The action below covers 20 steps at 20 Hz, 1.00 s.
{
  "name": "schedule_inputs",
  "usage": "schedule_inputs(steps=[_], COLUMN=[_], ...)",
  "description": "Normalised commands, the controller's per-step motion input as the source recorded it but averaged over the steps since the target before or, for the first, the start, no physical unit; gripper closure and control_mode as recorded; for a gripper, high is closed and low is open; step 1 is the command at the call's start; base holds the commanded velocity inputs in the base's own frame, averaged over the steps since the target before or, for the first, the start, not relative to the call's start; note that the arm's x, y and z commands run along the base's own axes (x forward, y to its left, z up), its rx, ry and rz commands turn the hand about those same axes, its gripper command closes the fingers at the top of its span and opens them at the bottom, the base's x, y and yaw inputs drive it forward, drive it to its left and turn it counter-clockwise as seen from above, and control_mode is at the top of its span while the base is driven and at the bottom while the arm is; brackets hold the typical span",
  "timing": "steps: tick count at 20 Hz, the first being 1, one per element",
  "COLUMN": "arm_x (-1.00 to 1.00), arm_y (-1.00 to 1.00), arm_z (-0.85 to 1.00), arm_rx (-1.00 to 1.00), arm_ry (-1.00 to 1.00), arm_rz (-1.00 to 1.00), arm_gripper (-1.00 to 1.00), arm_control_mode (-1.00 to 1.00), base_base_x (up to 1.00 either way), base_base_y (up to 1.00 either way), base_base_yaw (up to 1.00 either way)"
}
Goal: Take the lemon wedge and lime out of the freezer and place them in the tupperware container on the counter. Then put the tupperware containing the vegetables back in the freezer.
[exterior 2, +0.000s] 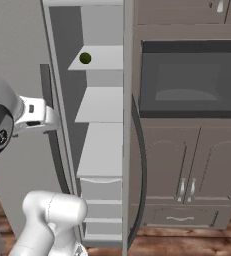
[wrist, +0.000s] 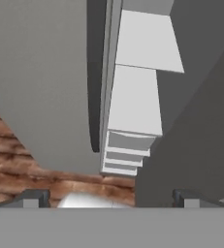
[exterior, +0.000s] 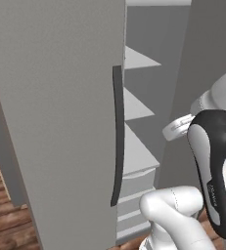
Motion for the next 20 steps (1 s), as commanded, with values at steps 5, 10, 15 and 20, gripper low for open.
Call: schedule_inputs(steps=[5,10,15,20], arm_x=[0.31,0.37,0.48,0.40], arm_y=[-0.25,-0.22,0.00,-0.06], arm_z=[-0.01,0.07,0.30,0.16], arm_rx=[0.01,0.10,0.04,0.00], arm_ry=[-0.03,-0.02,-0.05,-0.05], arm_rz=[0.00,0.00,0.00,0.02], arm_gripper=[-1.00,-1.00,-1.00,-1.00], arm_control_mode=[-1.00,-1.00,-1.00,-1.00], base_base_x=[0.00,0.00,0.00,0.00], base_base_y=[0.00,0.00,0.00,0.00], base_base_yaw=[0.00,0.00,0.00,0.00])
